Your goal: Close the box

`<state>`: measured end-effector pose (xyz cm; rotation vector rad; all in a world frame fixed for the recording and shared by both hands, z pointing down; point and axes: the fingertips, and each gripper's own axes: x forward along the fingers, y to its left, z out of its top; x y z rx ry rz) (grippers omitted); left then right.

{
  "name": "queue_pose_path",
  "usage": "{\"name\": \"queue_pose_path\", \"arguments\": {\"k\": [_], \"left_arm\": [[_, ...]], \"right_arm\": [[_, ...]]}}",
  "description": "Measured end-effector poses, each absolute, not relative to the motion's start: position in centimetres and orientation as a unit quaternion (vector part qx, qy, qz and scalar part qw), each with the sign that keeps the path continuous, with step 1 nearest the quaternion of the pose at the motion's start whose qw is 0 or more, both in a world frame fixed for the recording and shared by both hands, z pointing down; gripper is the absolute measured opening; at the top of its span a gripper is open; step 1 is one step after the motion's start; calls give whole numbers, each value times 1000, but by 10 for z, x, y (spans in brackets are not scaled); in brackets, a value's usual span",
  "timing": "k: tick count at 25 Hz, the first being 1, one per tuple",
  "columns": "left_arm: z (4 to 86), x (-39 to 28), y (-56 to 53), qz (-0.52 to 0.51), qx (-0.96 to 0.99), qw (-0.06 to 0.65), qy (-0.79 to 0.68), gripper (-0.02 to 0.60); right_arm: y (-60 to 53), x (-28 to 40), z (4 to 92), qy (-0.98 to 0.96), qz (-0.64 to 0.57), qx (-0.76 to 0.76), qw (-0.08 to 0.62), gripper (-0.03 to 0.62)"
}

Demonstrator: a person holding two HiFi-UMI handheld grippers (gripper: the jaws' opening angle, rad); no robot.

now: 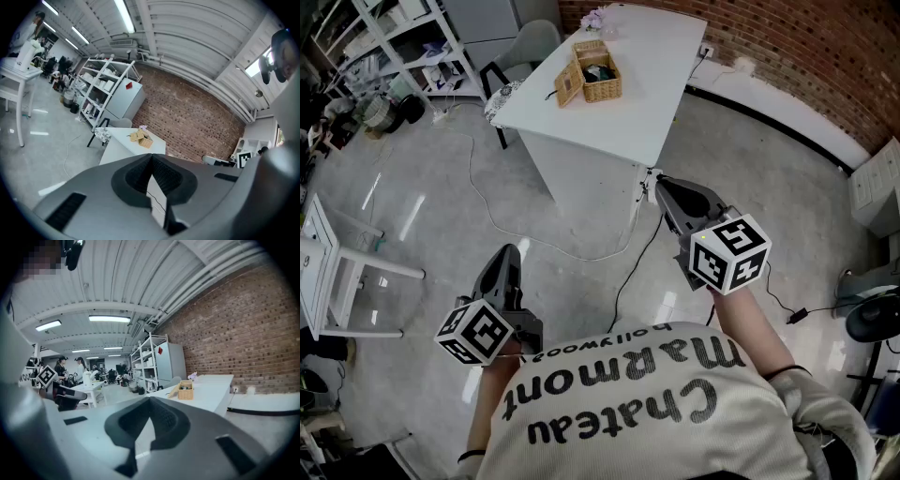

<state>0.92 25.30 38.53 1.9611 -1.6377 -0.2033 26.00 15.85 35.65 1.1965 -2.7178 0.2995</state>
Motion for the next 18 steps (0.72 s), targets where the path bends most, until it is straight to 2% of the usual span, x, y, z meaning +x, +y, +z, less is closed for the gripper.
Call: {"name": "queue_pose_path", "arguments": {"k": [10, 18], "left_arm": [[407, 0, 263, -75, 712, 304, -628, 2], [419, -5, 224, -73, 714, 319, -619, 2]], "right_arm": [[155, 254, 370, -912, 135, 384, 56, 3], [119, 248, 388, -901, 141, 401, 88, 3]]}}
